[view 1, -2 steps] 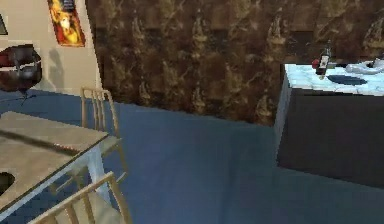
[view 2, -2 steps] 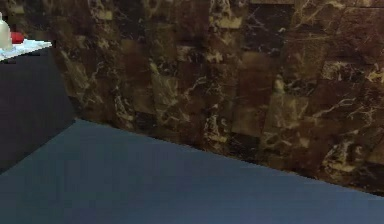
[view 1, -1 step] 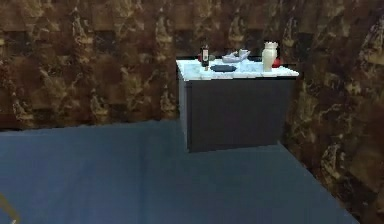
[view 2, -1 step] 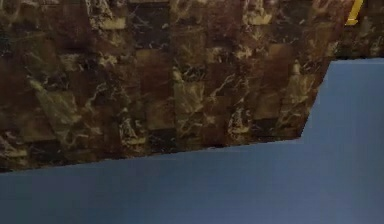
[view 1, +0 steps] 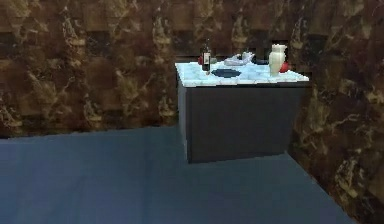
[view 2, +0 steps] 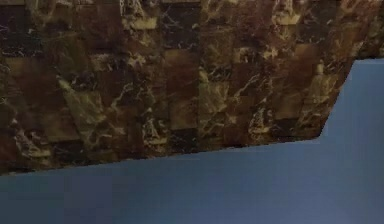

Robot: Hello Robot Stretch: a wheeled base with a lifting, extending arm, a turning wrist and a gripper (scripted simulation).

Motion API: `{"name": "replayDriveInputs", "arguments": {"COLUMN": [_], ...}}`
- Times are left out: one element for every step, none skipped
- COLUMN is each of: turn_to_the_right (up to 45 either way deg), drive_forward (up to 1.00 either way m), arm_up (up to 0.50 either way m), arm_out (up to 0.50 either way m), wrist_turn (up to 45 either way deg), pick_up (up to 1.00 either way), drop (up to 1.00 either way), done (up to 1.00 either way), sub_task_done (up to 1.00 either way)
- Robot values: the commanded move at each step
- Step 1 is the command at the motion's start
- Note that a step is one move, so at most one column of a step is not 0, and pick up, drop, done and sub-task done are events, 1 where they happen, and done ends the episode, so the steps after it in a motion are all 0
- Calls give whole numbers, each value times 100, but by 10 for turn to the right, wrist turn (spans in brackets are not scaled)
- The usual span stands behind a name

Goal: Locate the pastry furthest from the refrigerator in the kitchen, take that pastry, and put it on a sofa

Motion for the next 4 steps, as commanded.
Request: {"name": "replayDriveInputs", "arguments": {"turn_to_the_right": [450, 330, 0, -450], "drive_forward": [0, 0, 10, 0], "arm_up": [0, 0, 0, 0], "arm_out": [0, 0, 0, 0], "wrist_turn": [0, 0, 0, 0], "pick_up": [0, 0, 0, 0], "drop": [0, 0, 0, 0], "done": [0, 0, 0, 0], "sub_task_done": [0, 0, 0, 0]}}
